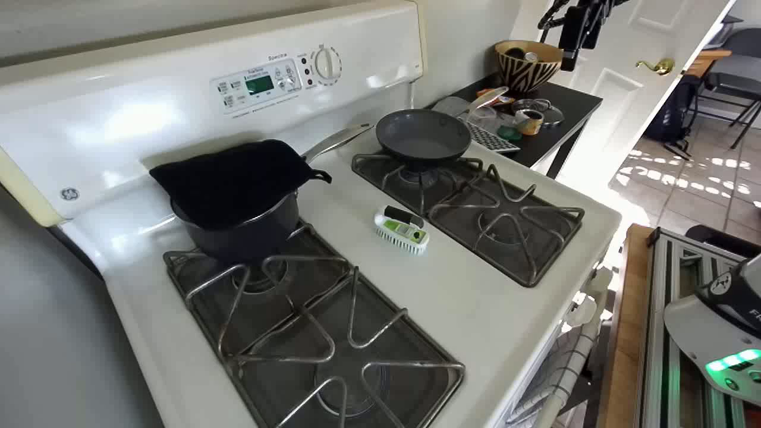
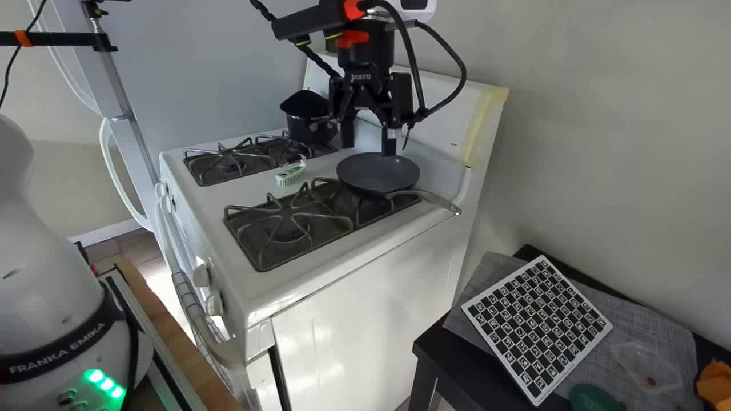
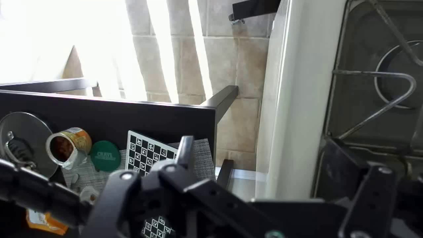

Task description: Use the brush to clean the top of the stove

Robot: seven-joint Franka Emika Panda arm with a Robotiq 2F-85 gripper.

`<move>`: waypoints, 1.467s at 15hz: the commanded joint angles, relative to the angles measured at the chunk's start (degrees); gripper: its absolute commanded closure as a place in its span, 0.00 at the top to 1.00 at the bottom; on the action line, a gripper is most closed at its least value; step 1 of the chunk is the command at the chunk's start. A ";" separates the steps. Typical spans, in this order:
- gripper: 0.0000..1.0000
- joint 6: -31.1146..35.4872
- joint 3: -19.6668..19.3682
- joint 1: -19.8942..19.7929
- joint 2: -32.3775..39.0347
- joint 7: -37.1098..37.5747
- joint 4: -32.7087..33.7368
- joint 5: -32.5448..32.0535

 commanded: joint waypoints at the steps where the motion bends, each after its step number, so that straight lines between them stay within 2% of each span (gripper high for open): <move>1: 1.00 -0.17 -0.60 0.68 -0.02 0.17 0.09 -0.19; 4: 1.00 0.65 1.37 2.07 0.78 2.45 -0.81 -0.26; 9: 1.00 4.75 7.91 8.61 3.15 7.60 -1.23 2.05; 13: 1.00 13.25 11.73 13.10 7.97 12.38 -0.37 6.49; 17: 1.00 20.69 13.80 16.24 13.56 12.04 0.02 12.10; 19: 1.00 21.03 14.69 17.81 16.33 9.58 0.24 14.26; 20: 1.00 20.15 14.19 16.77 13.33 11.38 -0.79 11.84; 22: 1.00 20.44 14.75 17.77 15.57 11.19 -0.31 12.66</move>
